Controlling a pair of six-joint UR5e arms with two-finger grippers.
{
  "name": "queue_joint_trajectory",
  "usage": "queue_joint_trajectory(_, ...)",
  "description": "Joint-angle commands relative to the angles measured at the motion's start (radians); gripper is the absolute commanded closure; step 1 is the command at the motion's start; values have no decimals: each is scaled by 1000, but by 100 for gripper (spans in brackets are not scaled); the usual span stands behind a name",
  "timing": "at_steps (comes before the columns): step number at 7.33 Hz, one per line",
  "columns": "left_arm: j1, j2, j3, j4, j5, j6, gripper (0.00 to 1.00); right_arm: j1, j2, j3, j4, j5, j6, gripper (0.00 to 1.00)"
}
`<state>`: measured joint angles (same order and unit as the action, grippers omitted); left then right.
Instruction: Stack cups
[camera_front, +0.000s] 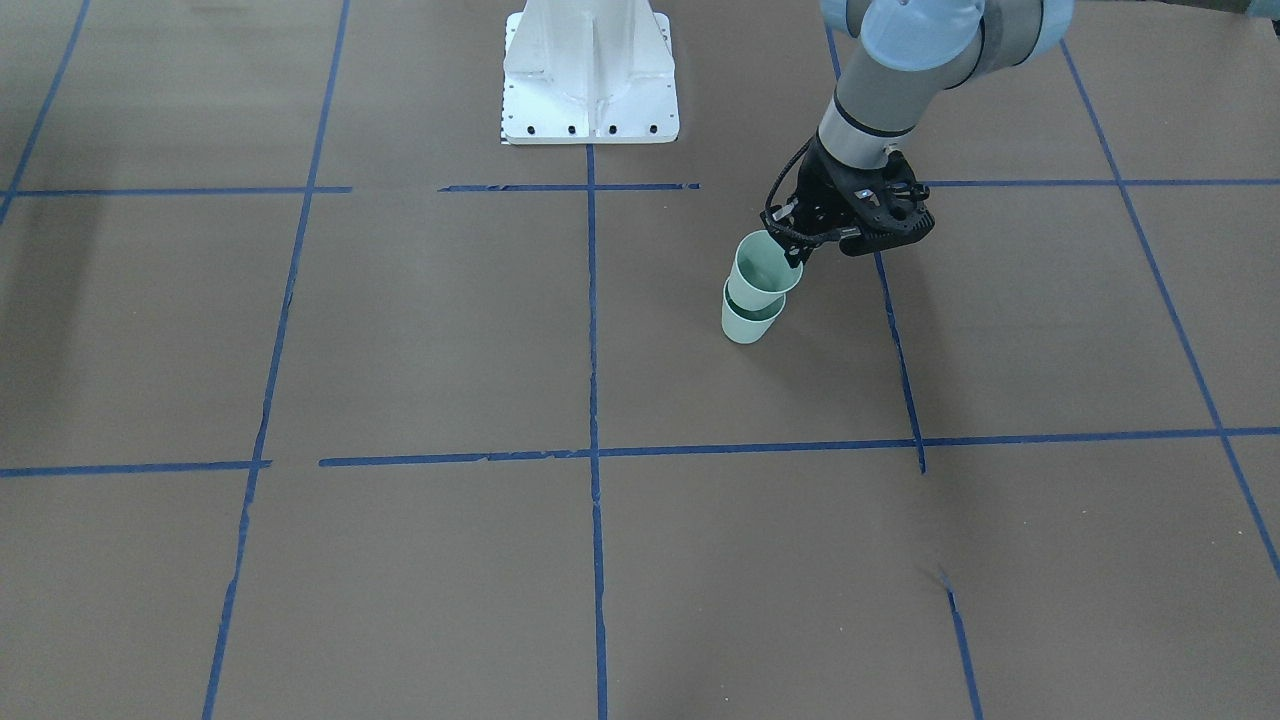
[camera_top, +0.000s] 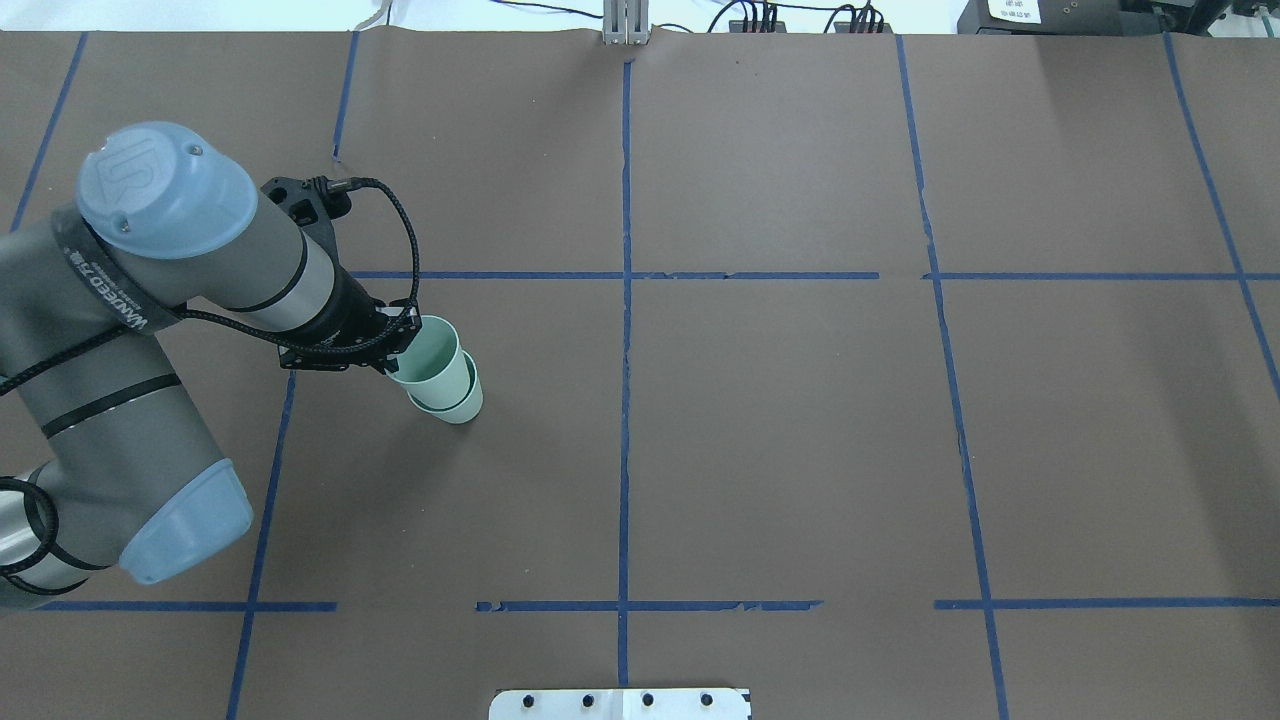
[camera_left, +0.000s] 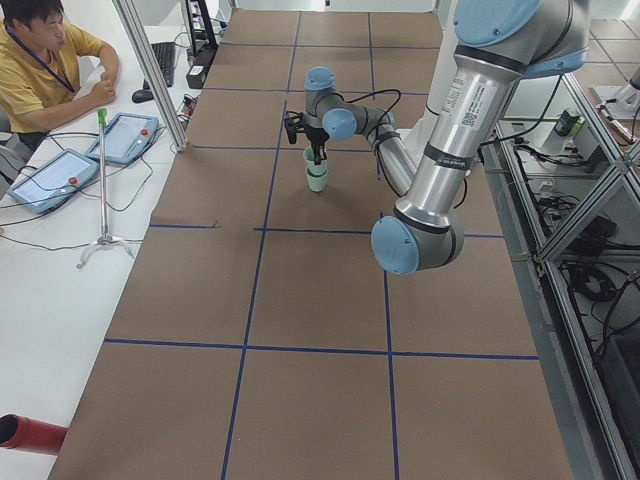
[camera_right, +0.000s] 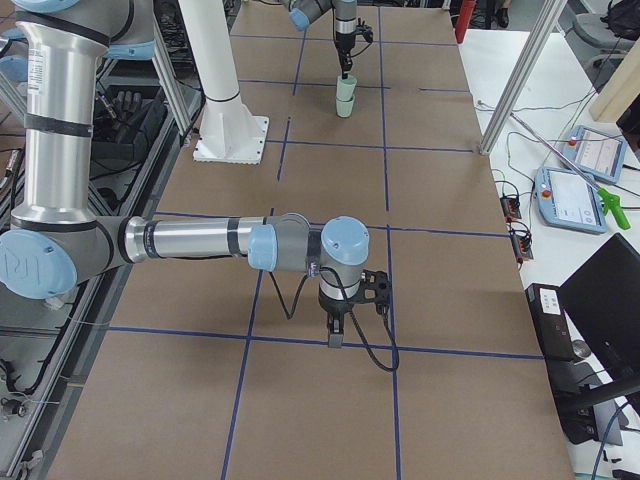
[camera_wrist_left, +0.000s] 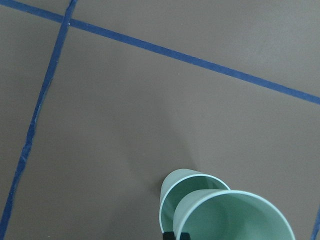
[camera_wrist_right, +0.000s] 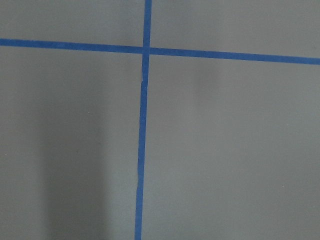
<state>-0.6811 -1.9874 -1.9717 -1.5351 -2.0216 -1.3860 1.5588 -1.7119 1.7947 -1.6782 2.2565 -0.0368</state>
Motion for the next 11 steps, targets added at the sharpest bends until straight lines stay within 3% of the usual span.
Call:
queue_joint_trajectory(1, 5, -1, 2, -3, 70, -62, 0, 1, 0, 0, 0, 0, 0, 0)
queue_joint_trajectory(3, -1, 7, -4, -13, 63, -67, 0, 1, 0, 0, 0, 0, 0, 0)
queue_joint_trajectory(5, -27, 92, -54, -19, 40, 44, 0, 0, 0, 0, 0, 0, 0, 0)
queue_joint_trajectory(6, -102, 146, -55, -19, -70, 211, 0, 1, 0, 0, 0, 0, 0, 0)
queue_joint_trajectory(8, -297, 284, -53, -17, -179, 612, 0, 1, 0, 0, 0, 0, 0, 0)
queue_joint_trajectory(10, -508, 485, -29, -14, -216, 1124, 0, 1, 0, 0, 0, 0, 0, 0)
queue_joint_trajectory(11, -637, 545, 29, -14, -216, 1329, 0, 0, 0, 0, 0, 0, 0, 0)
